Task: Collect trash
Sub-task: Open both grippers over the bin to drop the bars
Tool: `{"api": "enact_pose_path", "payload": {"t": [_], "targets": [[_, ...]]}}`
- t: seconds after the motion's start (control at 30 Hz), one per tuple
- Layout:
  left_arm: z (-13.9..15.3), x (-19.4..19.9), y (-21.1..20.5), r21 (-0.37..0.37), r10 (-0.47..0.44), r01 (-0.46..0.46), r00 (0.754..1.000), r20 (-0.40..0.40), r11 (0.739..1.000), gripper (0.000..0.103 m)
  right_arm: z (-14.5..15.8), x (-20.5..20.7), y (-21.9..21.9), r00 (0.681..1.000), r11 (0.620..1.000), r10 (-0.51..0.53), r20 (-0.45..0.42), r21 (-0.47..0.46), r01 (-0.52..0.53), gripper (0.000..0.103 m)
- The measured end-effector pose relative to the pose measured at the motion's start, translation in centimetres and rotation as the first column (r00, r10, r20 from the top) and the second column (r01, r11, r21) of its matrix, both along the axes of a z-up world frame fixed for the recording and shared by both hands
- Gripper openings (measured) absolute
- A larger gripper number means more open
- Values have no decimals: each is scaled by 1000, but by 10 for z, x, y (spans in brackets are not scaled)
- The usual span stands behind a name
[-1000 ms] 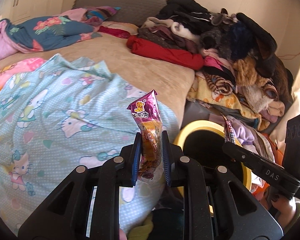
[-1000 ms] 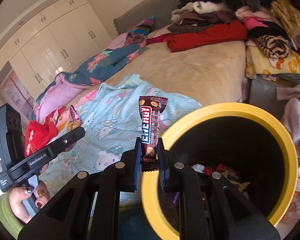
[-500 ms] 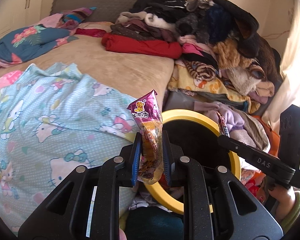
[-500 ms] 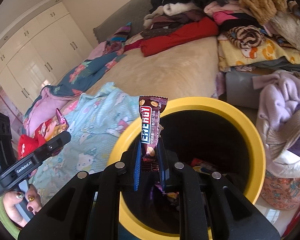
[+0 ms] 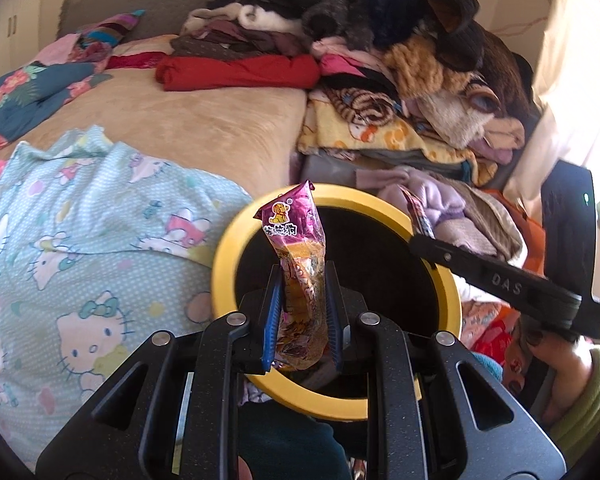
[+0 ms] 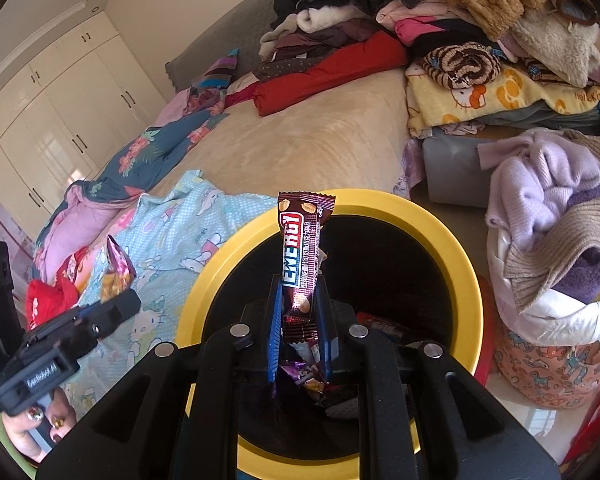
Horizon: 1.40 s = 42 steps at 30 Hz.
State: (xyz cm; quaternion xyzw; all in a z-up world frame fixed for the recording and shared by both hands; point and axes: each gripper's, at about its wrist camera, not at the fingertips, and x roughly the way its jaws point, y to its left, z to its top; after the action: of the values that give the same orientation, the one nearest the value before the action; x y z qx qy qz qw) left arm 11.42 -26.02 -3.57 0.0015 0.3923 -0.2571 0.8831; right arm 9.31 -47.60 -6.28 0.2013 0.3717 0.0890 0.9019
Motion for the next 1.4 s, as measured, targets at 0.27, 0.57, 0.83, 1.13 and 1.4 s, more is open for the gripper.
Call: {"api": "enact_pose_path", "payload": {"t": [0.27,0.57,0.83,1.13,1.4], "targets": [[-21,-4,-23,46,-81,83,996,-44,996,15,-5,2,-8,1000,1000,-13,-14,14,13,16],[-41,3,-40,65,-142,149,984,-106,987,15,-9,1,-17,999,999,-36,-30,24,37,17],[-49,7,-48,78,-155,165,981,-119,983,15,-11,0,-22,998,998,-44,-38,32,45,17],[-49,12,-46,87,-131,142,984,-122,986,33,-10,-2,-27,997,997,-58,-47,49,60,36],[-46,13,-38,79,-95,105,989,-115,991,62,-3,-10,-30,997,997,-65,-39,35,66,50]]}}
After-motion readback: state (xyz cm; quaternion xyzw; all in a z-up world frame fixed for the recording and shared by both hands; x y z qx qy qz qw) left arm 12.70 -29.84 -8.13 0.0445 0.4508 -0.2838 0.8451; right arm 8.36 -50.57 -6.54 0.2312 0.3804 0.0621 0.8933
